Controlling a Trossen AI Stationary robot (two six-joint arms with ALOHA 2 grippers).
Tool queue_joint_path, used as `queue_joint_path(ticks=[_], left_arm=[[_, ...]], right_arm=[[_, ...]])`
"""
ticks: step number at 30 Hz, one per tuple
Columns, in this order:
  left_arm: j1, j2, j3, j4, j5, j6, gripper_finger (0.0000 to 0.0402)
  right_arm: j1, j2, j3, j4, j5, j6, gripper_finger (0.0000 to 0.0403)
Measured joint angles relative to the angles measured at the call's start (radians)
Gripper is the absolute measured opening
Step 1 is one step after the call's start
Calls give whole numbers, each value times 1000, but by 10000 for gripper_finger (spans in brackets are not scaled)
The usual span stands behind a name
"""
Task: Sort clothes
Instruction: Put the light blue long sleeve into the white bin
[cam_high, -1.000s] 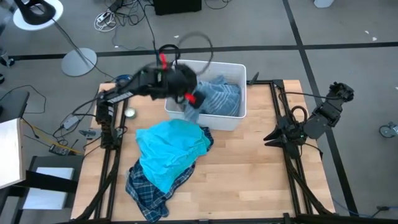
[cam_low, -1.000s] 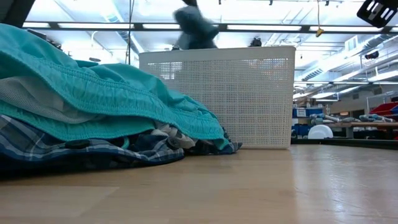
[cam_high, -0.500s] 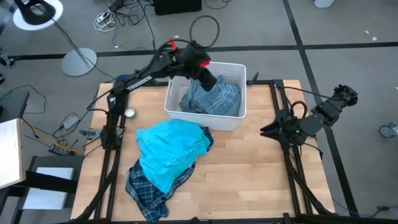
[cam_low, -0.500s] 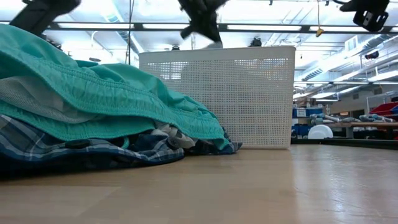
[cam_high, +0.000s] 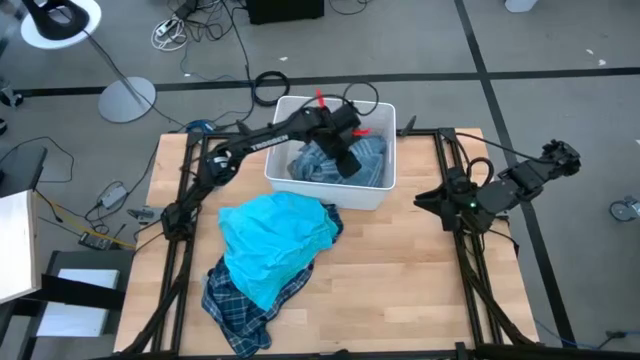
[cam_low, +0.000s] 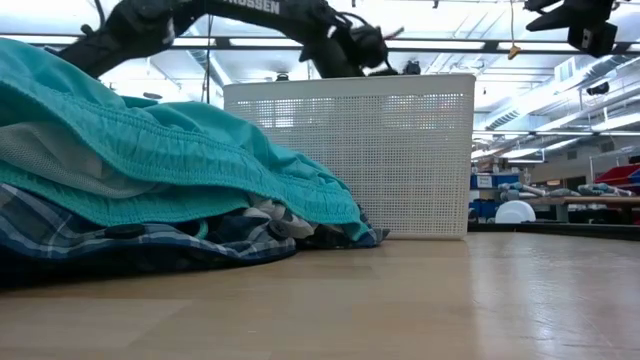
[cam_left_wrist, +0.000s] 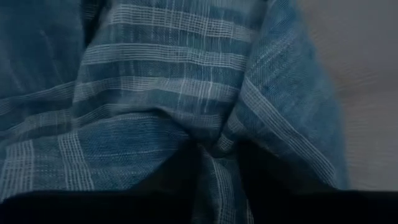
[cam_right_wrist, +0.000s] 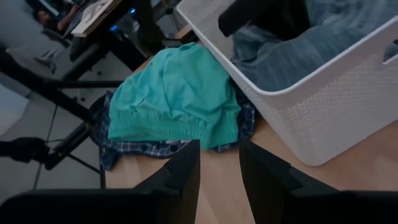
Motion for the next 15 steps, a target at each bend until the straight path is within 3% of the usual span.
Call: queue_joint_path(ticks=[7, 15], left_arm=[[11, 13, 0, -15, -11, 43, 140], [12, -169, 0, -10, -16, 19, 140]], right_arm=[[-28, 33, 0, 8, -1, 20, 113], [-36, 36, 0, 7, -5, -36, 113]])
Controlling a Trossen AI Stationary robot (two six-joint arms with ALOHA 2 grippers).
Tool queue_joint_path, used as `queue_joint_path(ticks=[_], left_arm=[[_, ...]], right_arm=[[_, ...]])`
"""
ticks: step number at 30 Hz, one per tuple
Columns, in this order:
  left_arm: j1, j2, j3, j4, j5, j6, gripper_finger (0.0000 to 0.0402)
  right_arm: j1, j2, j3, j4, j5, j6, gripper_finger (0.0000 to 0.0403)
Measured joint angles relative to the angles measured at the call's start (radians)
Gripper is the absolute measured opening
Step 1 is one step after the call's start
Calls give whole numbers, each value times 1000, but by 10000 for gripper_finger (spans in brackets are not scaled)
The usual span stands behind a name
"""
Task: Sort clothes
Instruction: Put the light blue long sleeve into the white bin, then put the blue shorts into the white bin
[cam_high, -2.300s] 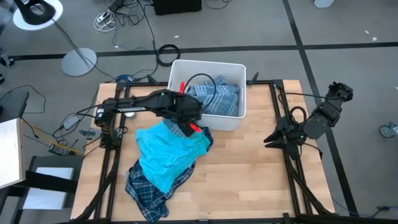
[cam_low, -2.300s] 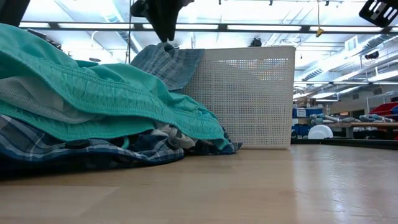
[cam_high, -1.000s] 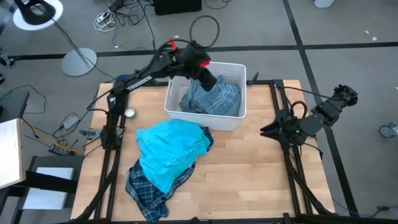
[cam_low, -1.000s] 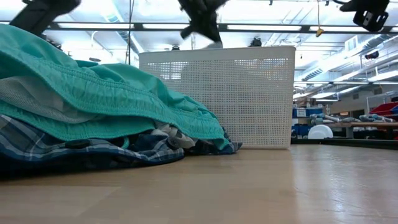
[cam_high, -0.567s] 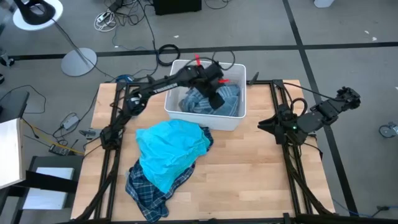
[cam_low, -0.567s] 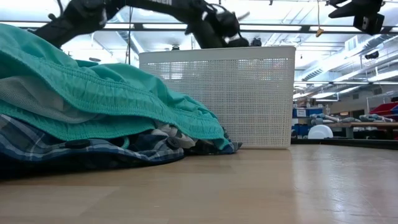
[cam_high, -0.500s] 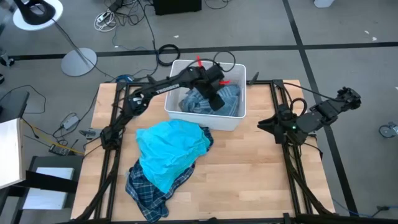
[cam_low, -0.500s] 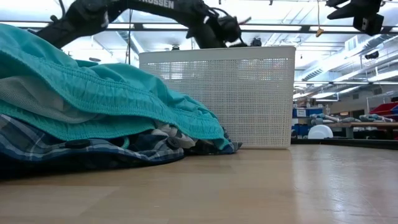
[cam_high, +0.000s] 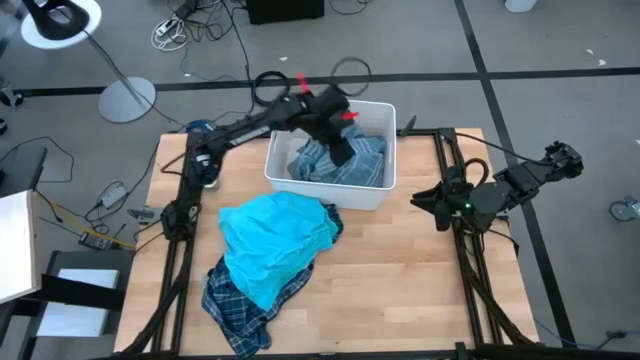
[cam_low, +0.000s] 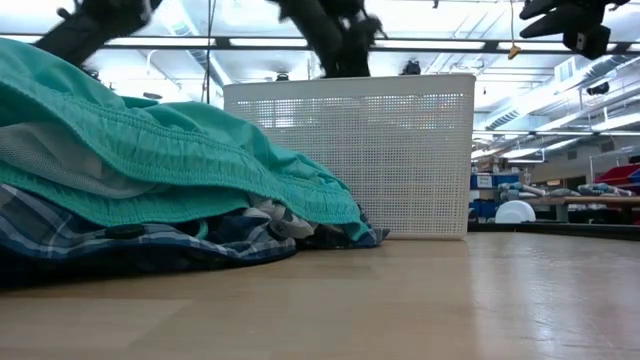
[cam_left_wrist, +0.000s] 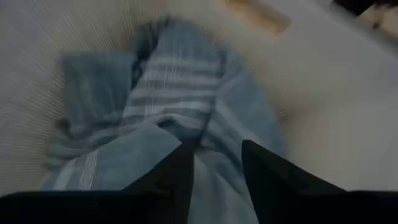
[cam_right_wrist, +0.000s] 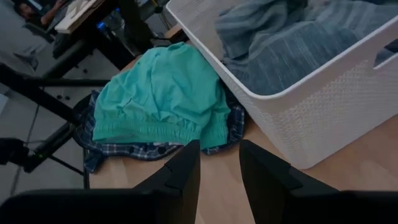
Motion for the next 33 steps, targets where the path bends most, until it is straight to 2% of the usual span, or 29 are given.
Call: queue_joint_path(ticks=[4, 9, 14, 16, 20, 25, 29, 33], left_arm=[[-24, -97, 0, 38, -25, -48, 140], [-90, -211, 0, 70, -105, -131, 140], [-226, -286, 0, 51, -229, -200, 140], [-298, -298, 0, 9, -316, -247, 140], [-450, -295, 0, -154, -510, -412, 140], [-610, -288, 0, -357, -653, -701, 140], [-695, -285, -40, -491, -687, -945, 140], [-728, -290, -162, -482, -659, -1054, 136]], right_arm=[[0, 0, 0, 0, -20, -60, 112], [0, -4, 0, 2, -128, -123, 112], [0, -4, 0, 7, -245, -163, 112], [0, -4, 0, 8, -282, -181, 112], [2, -4, 0, 8, -333, -216, 112], [2, -4, 0, 8, -372, -253, 112], [2, -3, 0, 11, -382, -269, 112], [2, -4, 0, 30, -406, -288, 112]])
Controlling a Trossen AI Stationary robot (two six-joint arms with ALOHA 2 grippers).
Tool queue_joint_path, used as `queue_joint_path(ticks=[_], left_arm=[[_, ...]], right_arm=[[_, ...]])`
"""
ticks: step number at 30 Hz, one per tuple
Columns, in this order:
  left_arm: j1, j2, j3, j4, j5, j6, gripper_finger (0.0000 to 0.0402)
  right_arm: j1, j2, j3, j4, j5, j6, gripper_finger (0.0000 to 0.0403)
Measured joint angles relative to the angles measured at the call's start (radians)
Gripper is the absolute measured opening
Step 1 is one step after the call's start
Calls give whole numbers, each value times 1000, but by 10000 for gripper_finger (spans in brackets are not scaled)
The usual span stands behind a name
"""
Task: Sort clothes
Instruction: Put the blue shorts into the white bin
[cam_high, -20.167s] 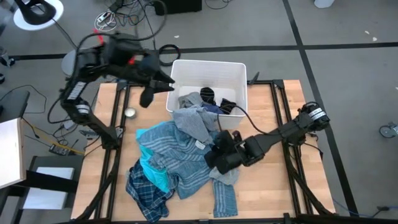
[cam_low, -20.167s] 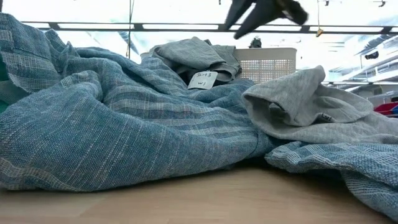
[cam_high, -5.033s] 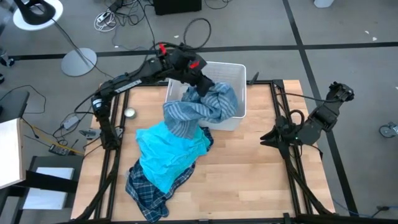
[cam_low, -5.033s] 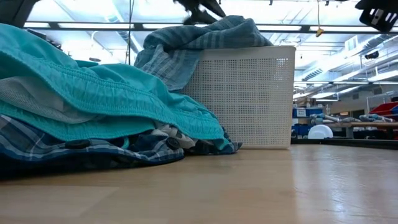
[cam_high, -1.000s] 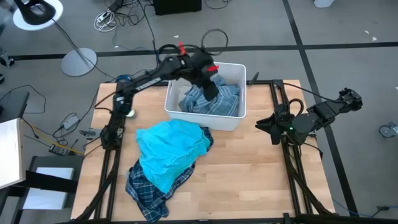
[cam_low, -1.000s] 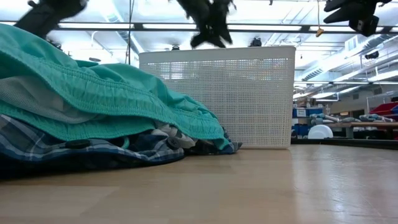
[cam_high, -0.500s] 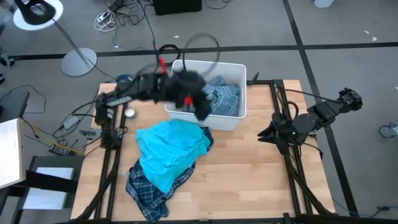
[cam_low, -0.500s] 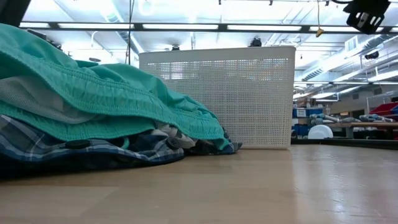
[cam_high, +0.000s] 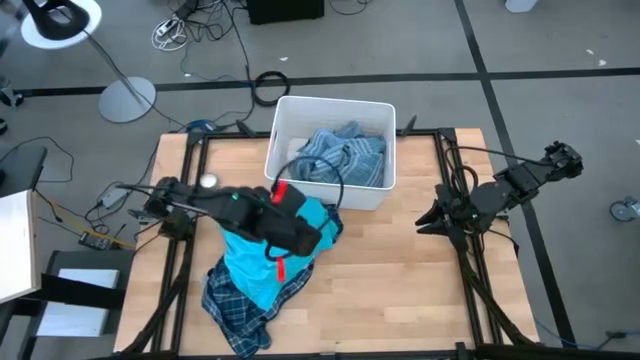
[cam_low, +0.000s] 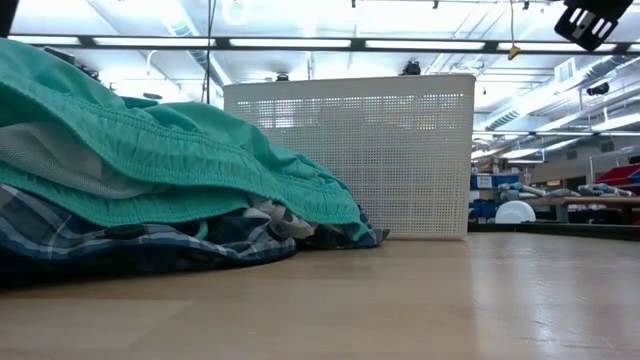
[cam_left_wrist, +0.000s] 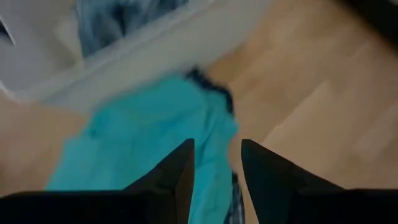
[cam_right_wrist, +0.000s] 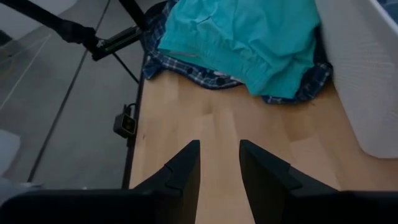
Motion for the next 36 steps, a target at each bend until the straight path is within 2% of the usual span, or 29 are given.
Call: queue_joint_path(ticks=[7, 10, 17, 19, 21, 23, 24, 28, 33, 36], left_arm=[[3, 2, -323, 35, 206, -119, 127], [3, 1, -438, 140, 270, -124, 126], [10, 1, -669, 436, 338, -124, 126], [16, 0, -720, 488, 391, -140, 116], [17, 1, -740, 486, 424, -170, 81], [17, -9, -733, 512, 429, -176, 28], [16, -15, -717, 514, 427, -176, 15], [2, -39, -583, 446, 354, -176, 3], [-26, -42, -260, 281, 75, -161, 2], [-26, -43, -49, 264, -79, -60, 1]], right_arm=[[0, 0, 0, 15, -19, -5, 112], [1, 0, 0, 18, -50, -1, 112], [1, 0, 0, 25, -81, 22, 112], [1, 0, 0, 24, -82, 22, 112], [1, 0, 0, 24, -82, 21, 112], [1, 0, 0, 24, -82, 21, 112], [1, 0, 0, 24, -82, 21, 112], [1, 0, 0, 23, -82, 0, 112], [1, 0, 0, 23, -81, -16, 112], [1, 0, 0, 23, -69, -28, 112]])
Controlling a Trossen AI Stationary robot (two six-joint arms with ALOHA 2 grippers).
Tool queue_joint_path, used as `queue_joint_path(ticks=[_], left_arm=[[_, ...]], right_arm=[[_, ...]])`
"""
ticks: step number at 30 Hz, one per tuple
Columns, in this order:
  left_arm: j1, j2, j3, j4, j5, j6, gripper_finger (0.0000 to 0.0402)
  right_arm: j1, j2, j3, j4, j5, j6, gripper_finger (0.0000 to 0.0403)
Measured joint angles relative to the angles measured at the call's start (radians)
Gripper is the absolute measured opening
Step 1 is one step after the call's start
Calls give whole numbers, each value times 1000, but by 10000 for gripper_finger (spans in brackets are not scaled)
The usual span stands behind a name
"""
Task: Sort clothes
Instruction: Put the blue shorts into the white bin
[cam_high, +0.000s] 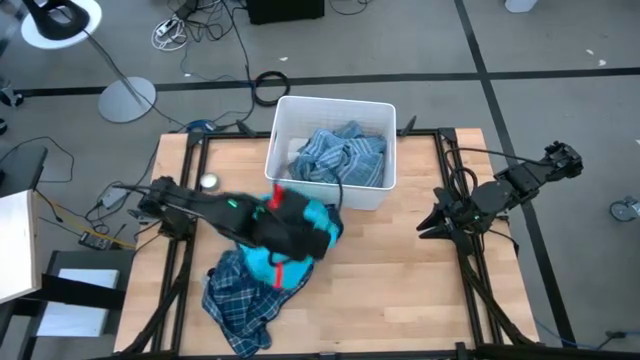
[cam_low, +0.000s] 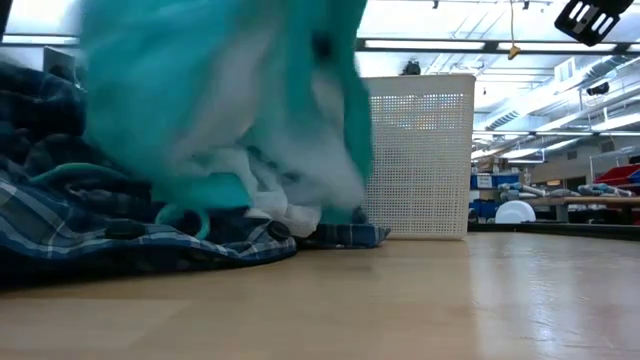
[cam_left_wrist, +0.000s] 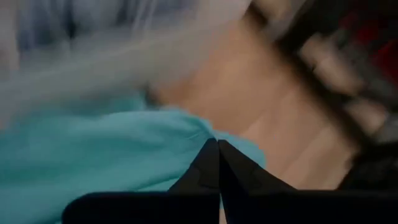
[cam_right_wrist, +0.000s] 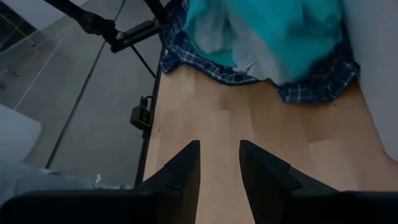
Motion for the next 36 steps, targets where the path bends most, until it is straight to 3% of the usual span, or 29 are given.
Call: queue_joint_path(ticks=[4, 7, 14, 22, 26, 36], left_arm=[[26, -2, 215, 58, -124, 203, 1], [71, -65, 168, 288, -130, 388, 1], [242, -95, 175, 867, 24, 780, 0], [476, -99, 176, 1296, 289, 858, 0], [588, -118, 177, 1264, 354, 856, 0], [727, -97, 157, 762, 341, 851, 0]], right_arm=[[0, 0, 0, 6, 3, -6, 112], [0, 3, 0, 8, 3, -5, 112], [0, 16, 0, 13, 4, -3, 112], [-2, 45, 0, 19, 41, 3, 113], [-2, 58, 0, 31, 76, 24, 113], [-3, 68, 0, 67, 202, 56, 113]])
